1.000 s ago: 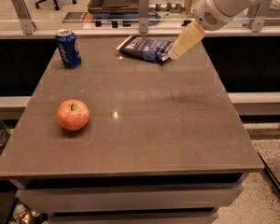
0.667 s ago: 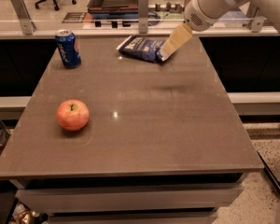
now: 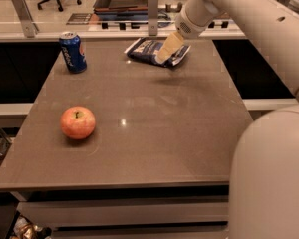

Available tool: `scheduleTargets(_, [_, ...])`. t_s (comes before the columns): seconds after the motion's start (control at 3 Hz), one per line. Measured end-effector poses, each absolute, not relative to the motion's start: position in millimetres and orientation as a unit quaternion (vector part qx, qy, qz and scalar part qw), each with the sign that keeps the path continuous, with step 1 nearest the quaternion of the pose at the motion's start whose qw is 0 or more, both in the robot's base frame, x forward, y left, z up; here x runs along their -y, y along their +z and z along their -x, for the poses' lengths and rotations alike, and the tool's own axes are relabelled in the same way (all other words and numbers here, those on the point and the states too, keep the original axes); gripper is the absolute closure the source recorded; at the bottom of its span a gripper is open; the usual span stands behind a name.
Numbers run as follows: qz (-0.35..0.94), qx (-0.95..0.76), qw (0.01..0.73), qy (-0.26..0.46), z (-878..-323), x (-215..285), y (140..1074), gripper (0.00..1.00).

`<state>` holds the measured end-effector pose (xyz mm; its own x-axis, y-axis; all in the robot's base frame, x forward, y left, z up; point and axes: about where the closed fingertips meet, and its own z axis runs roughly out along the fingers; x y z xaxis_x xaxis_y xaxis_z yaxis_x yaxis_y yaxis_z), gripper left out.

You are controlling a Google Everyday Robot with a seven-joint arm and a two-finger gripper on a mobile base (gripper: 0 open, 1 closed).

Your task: Move blue chip bag near apple

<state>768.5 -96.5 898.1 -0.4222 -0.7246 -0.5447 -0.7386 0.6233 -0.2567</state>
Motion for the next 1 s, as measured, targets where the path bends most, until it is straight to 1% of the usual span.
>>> scheduleTargets(0.33, [0.444, -0.843, 0.302, 0.035, -790.3, 69.4, 870.2, 0.00])
scheduleTargets(1.0, [0.427, -0.849, 0.307, 0.041, -798.6, 75.2, 863.7, 0.00])
